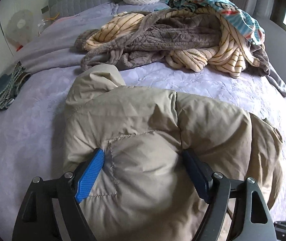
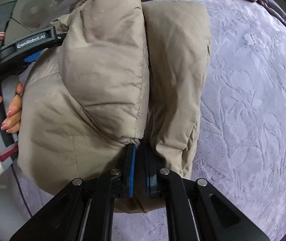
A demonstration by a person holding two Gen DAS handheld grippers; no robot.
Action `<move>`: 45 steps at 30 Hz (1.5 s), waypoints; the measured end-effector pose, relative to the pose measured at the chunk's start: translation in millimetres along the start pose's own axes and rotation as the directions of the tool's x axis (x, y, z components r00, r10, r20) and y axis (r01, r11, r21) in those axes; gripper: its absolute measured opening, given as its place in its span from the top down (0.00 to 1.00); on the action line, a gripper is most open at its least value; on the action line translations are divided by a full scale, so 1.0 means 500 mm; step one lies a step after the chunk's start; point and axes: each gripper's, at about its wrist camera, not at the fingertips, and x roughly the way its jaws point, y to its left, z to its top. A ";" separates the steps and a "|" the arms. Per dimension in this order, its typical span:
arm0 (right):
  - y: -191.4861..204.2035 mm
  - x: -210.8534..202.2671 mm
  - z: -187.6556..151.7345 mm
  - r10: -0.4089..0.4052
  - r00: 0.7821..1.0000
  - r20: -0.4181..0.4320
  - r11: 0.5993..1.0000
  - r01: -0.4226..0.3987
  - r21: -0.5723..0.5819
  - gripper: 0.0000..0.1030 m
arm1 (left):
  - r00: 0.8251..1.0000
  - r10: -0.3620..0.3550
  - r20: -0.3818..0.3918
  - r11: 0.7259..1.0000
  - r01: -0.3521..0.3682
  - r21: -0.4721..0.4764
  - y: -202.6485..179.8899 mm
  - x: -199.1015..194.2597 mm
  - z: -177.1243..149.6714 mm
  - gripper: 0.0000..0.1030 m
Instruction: Fold large clothes
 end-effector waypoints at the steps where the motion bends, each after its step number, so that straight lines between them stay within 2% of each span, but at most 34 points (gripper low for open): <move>1: -0.002 -0.004 0.000 0.004 1.000 -0.005 1.000 -0.004 0.008 0.93 | 1.000 0.004 -0.003 1.000 -0.004 0.008 0.002 -0.014 -0.003 0.21; 9: -0.012 -0.047 0.015 0.035 0.999 -0.024 0.998 -0.033 0.060 0.89 | 0.999 -0.007 -0.035 1.000 0.007 0.008 0.027 -0.129 -0.083 0.21; 17: -0.009 -0.116 0.006 0.026 0.999 -0.031 0.997 -0.024 0.078 0.89 | 0.990 -0.018 -0.137 1.000 0.016 -0.016 0.033 -0.205 -0.198 0.20; 18: -0.008 -0.114 0.006 0.028 0.999 -0.031 0.997 -0.025 0.079 0.89 | 0.990 -0.018 -0.138 1.000 0.016 -0.018 0.033 -0.214 -0.205 0.16; 19: -0.008 -0.122 0.004 0.030 0.999 -0.031 0.996 -0.027 0.084 0.89 | 0.991 -0.018 -0.136 1.000 0.015 -0.020 0.033 -0.224 -0.213 0.06; 20: -0.007 -0.128 0.001 0.029 0.999 -0.031 0.996 -0.026 0.086 0.89 | 0.992 -0.018 -0.128 0.999 0.014 -0.031 0.034 -0.239 -0.223 0.02; 22: -0.002 -0.142 -0.010 0.028 0.999 -0.030 0.996 -0.025 0.085 0.89 | 0.993 -0.027 -0.115 0.998 0.022 -0.052 0.037 -0.263 -0.235 0.01; 27: 0.010 -0.169 -0.037 0.024 0.999 -0.030 0.996 -0.022 0.084 0.89 | 0.990 -0.046 -0.137 0.995 0.033 -0.094 0.049 -0.299 -0.251 0.01; 42: 0.088 -0.247 -0.082 0.000 1.000 0.009 0.998 -0.001 0.059 0.88 | 0.989 0.010 -0.145 0.999 -0.018 -0.051 0.048 -0.388 -0.277 0.01; 43: 0.097 -0.254 -0.084 -0.008 1.000 0.017 0.999 0.008 0.048 0.88 | 0.990 0.015 -0.142 0.999 -0.022 -0.048 0.049 -0.392 -0.278 0.01; 45: 0.111 -0.266 -0.087 -0.024 0.999 0.031 0.999 0.023 0.035 0.74 | 0.991 0.019 -0.131 0.998 -0.026 -0.051 0.053 -0.407 -0.281 0.01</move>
